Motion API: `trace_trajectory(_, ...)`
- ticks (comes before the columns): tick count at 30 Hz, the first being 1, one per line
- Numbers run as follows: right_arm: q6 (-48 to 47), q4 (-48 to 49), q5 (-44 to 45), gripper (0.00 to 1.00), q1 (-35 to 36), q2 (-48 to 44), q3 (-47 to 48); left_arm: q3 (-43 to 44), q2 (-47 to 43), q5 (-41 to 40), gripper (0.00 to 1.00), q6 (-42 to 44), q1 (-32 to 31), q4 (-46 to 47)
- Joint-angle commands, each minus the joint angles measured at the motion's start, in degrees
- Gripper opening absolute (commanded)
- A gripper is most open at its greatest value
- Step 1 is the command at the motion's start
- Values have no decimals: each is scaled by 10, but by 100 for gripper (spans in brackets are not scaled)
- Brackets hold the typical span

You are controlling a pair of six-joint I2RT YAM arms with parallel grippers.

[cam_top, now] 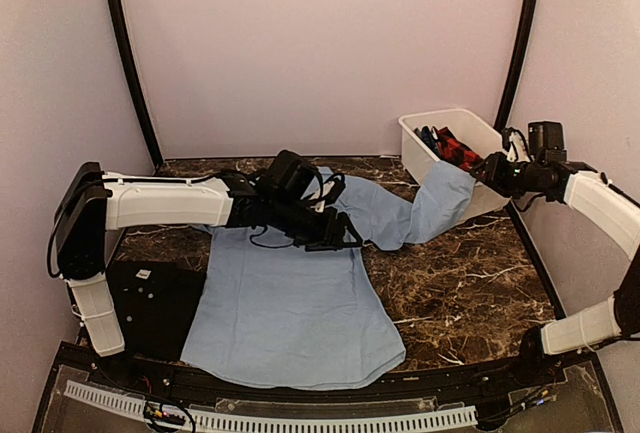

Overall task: Fold and stack the long sleeve shirts
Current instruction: Pick up the sleeve from the center of the board.

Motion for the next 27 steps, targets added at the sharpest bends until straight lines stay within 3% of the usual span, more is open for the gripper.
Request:
trace_trajectory(1,20,37,-14,39,-26,4,-11,-3,-34,-2,56,6,2,-5)
trace_trajectory(27,59,112,-98,40,-30,84,-17,-18,-38,-5,56,2,2,5)
